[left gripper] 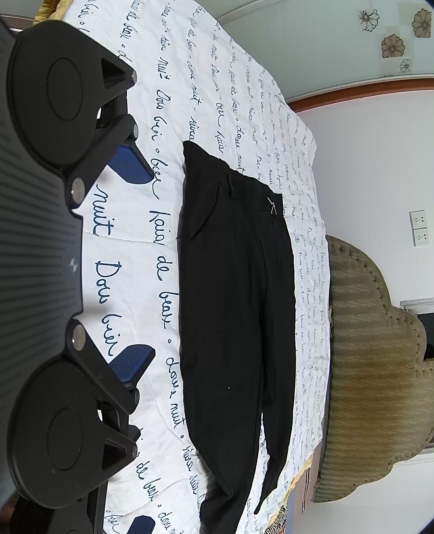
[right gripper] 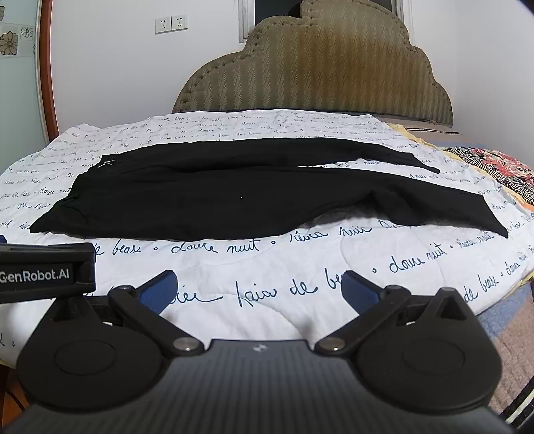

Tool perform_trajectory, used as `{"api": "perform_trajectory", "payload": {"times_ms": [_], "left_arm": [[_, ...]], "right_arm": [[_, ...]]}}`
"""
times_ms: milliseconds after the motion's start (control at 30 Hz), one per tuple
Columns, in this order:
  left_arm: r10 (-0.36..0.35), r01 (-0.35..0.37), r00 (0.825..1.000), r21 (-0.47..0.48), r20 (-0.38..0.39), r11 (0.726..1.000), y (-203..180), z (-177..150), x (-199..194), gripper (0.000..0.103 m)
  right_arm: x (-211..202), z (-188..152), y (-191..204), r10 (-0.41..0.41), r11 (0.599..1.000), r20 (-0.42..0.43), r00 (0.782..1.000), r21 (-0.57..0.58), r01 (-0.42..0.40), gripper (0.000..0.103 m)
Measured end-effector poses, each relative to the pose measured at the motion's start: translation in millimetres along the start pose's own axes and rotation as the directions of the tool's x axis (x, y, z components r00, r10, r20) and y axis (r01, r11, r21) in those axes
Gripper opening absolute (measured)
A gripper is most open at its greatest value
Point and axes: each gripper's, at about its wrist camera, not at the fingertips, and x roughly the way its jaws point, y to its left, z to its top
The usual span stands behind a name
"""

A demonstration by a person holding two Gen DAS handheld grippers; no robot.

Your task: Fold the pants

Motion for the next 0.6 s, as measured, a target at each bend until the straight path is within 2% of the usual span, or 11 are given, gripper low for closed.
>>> {"api": "perform_trajectory", "payload": {"times_ms": [233,367,433,600], "left_arm": [[-0.064,0.064,0.998,0.009,0.024,0.998,0,4,0,0.103],[-0.01,0.014,0.997,-0.05,0.075,0.999,5,9,5,0.103],[0.025,-0.021,0.998,-0.063,0.063,0.998,10,16,12,0.103],[0.04,-0.037,0.998,-0.057,0.048,0.998,21,33,29,0.103]], "right_arm": [[-1,1,-4,0.019,0.999,0.01,1.0,0.034,-0.019,0.103],[-4,6,-9,0.015,0.999,0.019,1.0,0.04,-0.016,0.103],[-6,9,-13,0.005,0.999,0.043,0.999,0.044,-0.007,0.103],[-5,22,-21,-0.011,1.0,0.067,0.998,0.013,0.01,0.103]]}}
